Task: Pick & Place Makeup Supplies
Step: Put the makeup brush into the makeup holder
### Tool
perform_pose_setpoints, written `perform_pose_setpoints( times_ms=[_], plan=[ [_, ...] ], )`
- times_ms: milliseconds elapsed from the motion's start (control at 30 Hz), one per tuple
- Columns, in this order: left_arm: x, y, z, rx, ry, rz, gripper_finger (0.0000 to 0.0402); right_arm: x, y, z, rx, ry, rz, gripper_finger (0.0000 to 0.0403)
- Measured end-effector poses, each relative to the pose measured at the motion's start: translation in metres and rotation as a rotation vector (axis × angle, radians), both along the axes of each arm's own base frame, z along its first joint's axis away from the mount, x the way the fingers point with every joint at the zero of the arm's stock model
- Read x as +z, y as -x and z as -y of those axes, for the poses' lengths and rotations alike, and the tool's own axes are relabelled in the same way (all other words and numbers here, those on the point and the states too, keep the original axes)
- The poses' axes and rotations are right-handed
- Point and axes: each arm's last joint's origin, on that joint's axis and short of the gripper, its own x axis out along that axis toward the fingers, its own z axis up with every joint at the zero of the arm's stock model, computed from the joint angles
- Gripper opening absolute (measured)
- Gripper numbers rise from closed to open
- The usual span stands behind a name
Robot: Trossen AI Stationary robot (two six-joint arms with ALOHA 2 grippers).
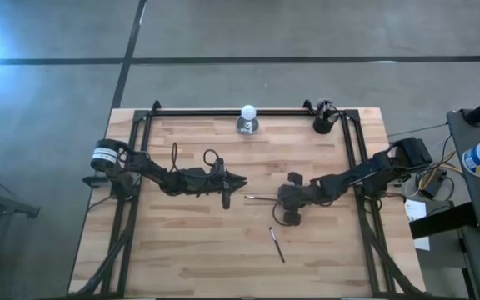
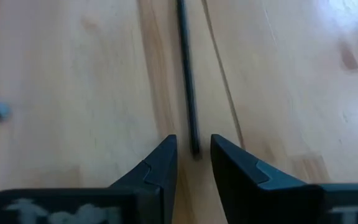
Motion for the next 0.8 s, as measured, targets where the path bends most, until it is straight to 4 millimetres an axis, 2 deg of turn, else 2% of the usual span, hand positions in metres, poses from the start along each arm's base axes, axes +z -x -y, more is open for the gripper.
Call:
perform_pose_setpoints(
  times_ms=[167,333,533,800],
  plan=[
    [-0.001,0.000,0.000,0.000,0.008,-0.006,0.0068,-0.007,-0.009,-0.002,0.009,0.016,-0.028,0.0062],
    [-0.001,0.001,-0.001,0.089,0.053,0.003,0.0069,-0.010,-0.012,-0.002,0.007,0.020,-0.034,0.0015],
    [0.002,0.001,0.001,0.060,0.046,0.009,0.0075,-0.005,-0.009,-0.001,-0.016,0.017,-0.010,0.0010],
    [0.018,0.006,0.003,0.025,0.014,0.064,0.0076,0.002,0.003,0.002,-0.074,-0.034,0.112,0.0009]
  ],
)
